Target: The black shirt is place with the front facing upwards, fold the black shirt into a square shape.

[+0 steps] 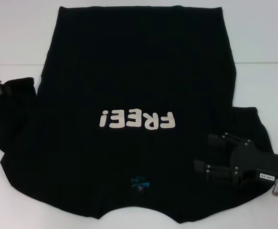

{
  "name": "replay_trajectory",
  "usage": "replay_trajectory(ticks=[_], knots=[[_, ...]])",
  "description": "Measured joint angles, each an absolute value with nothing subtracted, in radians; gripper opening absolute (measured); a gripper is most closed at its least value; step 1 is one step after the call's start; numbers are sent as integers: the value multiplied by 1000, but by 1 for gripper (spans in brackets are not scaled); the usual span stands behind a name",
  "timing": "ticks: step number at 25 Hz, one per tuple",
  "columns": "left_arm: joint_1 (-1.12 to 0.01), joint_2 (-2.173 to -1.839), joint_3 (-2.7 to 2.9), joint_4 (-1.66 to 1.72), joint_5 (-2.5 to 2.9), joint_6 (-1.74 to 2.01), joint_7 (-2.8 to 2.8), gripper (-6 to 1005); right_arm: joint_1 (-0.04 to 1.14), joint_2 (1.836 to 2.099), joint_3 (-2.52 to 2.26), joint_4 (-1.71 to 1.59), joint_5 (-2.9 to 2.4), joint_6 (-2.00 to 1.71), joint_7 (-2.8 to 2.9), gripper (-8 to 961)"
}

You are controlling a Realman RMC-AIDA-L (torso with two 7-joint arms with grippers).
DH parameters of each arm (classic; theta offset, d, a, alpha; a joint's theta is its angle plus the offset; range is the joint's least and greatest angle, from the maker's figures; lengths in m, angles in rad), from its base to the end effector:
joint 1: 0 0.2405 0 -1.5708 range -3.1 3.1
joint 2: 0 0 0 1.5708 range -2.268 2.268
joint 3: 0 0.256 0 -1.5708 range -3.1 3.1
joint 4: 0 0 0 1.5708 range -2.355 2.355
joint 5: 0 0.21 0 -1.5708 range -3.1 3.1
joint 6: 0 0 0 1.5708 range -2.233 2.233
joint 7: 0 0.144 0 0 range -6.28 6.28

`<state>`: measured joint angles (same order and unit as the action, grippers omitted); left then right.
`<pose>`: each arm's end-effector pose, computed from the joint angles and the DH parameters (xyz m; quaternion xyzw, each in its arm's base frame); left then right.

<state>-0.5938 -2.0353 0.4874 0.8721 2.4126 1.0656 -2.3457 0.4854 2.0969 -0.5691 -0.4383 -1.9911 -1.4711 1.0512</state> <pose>-0.3304 0.3994 0.0993 -0.6964 -0.5815 -0.1712 0.3841 0.2926 0.3047 -0.0327 -0.9262 0.1957 0.2628 0.1867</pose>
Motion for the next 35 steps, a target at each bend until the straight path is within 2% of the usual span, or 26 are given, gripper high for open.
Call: replay_trajectory(ticks=[19,35], knots=[[-656,-2034,648,1003,2592,1149,-2548,4,490,2097,-573,-426,-1991,-1464,1048,942],[-744,-2024,665,962,2637,1344,-2715,4,497,2097,-576,-425,-1991,-1462,1038,941]])
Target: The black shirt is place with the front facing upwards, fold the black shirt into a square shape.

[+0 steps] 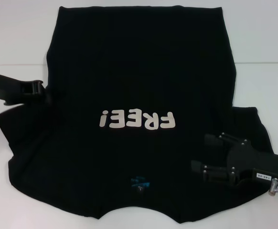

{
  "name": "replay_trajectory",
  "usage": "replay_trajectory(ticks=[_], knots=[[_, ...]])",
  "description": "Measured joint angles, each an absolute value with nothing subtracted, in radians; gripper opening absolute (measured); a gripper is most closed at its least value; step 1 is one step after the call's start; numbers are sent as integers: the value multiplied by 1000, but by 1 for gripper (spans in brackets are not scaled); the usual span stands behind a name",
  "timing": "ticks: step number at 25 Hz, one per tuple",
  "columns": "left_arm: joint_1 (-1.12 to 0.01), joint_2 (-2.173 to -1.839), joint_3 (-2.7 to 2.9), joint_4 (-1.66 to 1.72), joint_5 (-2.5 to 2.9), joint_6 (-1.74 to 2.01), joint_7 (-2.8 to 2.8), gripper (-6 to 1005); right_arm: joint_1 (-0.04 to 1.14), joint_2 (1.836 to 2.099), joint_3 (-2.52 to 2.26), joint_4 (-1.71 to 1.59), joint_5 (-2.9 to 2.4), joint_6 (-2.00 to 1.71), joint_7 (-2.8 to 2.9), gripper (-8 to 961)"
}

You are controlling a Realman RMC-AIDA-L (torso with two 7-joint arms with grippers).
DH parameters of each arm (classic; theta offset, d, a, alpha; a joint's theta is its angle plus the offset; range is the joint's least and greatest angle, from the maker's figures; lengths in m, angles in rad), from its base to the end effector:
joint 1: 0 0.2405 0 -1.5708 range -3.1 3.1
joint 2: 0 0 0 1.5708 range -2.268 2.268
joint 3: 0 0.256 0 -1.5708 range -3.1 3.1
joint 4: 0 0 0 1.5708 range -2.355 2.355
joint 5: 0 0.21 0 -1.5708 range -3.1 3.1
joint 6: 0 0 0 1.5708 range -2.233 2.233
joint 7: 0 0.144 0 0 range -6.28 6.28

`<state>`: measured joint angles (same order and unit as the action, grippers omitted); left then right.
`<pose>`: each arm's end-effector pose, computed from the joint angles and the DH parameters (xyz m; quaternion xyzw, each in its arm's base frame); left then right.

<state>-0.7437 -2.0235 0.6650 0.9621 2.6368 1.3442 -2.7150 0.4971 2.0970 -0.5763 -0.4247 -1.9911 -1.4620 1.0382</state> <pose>-0.2571 0.4168 0.0772 -0.7295 -0.6221 -0.0628 0.2772 0.2898 0.3066 -0.0362 -0.9287 0.1893 0.2607 0.1834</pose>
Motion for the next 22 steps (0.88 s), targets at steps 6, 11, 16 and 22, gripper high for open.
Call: replay_trajectory(ticks=[6,11,16,22], knots=[[-768,-1992,629,838,2568,1370,-2751,87,498,2097,-578,-425,-1991,-1462,1032,942],[-755,-1984,525,761,2446,1341,-2744,228,500,2097,-578,-415,-1991,-1461,1013,941],[-700,-1988,449,699,2265,1337,-2578,346,502,2097,-570,-393,-1989,-1446,991,941],[-574,-2044,428,656,1980,1459,-1973,429,508,2092,-569,-389,-1956,-1394,1088,942]])
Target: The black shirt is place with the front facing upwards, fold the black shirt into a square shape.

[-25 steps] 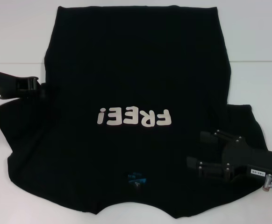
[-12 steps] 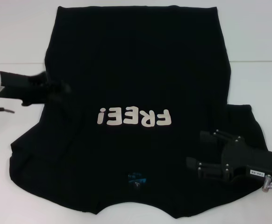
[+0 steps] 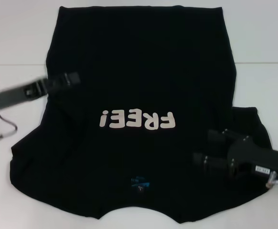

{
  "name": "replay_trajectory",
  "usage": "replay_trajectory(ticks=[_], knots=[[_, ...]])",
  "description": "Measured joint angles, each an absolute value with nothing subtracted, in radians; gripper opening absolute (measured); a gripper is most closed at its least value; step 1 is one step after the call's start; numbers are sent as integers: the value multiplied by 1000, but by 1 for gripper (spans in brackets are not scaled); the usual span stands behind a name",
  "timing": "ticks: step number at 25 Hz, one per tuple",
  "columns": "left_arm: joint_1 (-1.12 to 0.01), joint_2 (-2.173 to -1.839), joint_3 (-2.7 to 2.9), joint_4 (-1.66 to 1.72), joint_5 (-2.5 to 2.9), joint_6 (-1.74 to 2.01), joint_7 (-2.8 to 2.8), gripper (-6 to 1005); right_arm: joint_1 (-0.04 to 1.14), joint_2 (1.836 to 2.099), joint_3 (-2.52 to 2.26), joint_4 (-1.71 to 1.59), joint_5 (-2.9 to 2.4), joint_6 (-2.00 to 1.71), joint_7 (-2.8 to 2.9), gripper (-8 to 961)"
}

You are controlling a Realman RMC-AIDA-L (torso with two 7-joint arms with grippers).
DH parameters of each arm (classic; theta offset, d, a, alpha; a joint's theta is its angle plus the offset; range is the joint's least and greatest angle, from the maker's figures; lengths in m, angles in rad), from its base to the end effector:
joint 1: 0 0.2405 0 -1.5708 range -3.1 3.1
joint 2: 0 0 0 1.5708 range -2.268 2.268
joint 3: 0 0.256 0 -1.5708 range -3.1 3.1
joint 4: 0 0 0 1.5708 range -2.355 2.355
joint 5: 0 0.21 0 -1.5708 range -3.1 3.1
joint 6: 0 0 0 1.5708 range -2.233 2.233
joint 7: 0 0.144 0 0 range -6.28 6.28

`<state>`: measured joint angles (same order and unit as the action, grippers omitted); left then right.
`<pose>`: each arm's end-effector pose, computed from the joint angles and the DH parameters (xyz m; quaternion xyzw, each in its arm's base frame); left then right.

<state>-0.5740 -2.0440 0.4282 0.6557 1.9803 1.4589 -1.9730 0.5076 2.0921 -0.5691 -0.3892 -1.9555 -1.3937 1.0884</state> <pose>-0.2769 0.3671 0.0529 -0.7750 -0.4924 -0.3555 0.1749 0.2939 0.3148 -0.0376 -0.9135 0.2335 0.2636 0.2035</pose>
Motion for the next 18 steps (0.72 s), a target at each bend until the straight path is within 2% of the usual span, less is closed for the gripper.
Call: replay_trajectory(ticks=[4,7,9,11,14,15,16,18], knots=[[-498,-2098,454,680,1939,1533,-1594,466,509,2086,-568,-426,-1936,-1363,1227,942],[-454,-2127,469,690,1941,1544,-1395,579,504,2083,-572,-507,-1944,-1358,1406,942],[-424,-2146,485,697,1941,1557,-1277,655,500,2072,-577,-591,-1971,-1360,1562,941],[-400,-2156,508,702,1941,1569,-1194,741,501,2052,-580,-678,-2030,-1374,1723,941],[-374,-2161,539,704,1943,1575,-1142,871,520,1998,-581,-795,-2189,-1406,2058,941],[-369,-2161,547,705,1946,1577,-1135,880,544,1956,-580,-836,-2290,-1425,2258,941],[-365,-2161,551,705,1949,1581,-1132,888,544,1956,-580,-836,-2290,-1425,2258,941],[-358,-2162,554,707,1963,1594,-1121,906,575,1922,-570,-866,-2387,-1459,2404,942]])
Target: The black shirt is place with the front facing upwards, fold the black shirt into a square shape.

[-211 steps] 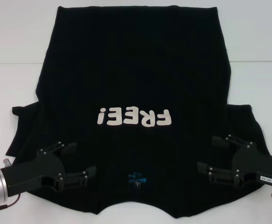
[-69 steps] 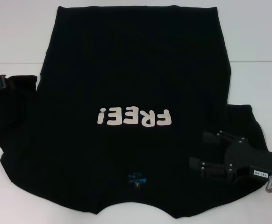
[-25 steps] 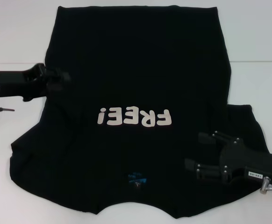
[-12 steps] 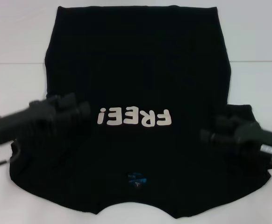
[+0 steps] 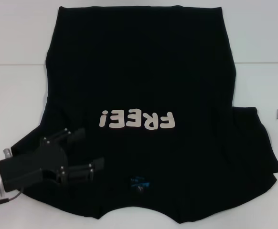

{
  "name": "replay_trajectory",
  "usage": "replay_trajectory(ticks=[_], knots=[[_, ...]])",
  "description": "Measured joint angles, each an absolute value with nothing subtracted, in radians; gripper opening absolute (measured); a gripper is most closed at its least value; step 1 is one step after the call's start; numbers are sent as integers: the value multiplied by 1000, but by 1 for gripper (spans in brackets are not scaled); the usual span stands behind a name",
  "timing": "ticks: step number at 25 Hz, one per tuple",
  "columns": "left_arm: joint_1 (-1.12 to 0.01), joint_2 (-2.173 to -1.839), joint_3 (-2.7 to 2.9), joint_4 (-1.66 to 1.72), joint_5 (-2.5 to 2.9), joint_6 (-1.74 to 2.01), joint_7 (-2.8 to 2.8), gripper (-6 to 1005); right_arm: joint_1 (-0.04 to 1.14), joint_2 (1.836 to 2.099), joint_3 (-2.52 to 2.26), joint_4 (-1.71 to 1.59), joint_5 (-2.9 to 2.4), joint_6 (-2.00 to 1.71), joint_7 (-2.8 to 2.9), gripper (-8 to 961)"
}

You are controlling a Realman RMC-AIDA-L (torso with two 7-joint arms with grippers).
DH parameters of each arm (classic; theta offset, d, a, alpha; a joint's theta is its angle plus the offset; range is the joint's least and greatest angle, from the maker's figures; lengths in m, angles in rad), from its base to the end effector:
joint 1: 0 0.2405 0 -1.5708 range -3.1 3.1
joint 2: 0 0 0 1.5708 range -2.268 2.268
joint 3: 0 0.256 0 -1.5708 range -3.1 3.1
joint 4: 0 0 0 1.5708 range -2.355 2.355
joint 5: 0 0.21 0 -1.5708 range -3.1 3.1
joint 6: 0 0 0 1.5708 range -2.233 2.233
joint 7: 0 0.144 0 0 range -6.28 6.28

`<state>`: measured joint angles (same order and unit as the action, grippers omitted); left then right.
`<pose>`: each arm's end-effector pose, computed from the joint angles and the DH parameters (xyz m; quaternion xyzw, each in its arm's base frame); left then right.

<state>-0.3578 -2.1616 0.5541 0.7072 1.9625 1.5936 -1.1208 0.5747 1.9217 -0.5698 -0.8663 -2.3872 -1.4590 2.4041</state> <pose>-0.2970 0.2838 -0.0023 -0.9169 -0.1819 -0.2777 0.2216 0.3144 0.3692 0.1080 -0.7553 0.6008 0.1222 0.2316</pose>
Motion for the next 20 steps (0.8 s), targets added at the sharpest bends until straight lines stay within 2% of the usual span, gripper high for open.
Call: replay_trajectory(ticks=[3,10,20], knots=[[-348,-2162,553,709,1969,1600,-1098,932,614,1907,-561,-928,-2490,-1513,2511,942],[-339,-2162,551,724,1983,1615,-1090,949,722,1937,-581,-881,-2708,-1497,2569,942],[-334,-2163,546,729,1992,1625,-1088,949,774,1942,-609,-686,-2721,-1304,2556,930]])
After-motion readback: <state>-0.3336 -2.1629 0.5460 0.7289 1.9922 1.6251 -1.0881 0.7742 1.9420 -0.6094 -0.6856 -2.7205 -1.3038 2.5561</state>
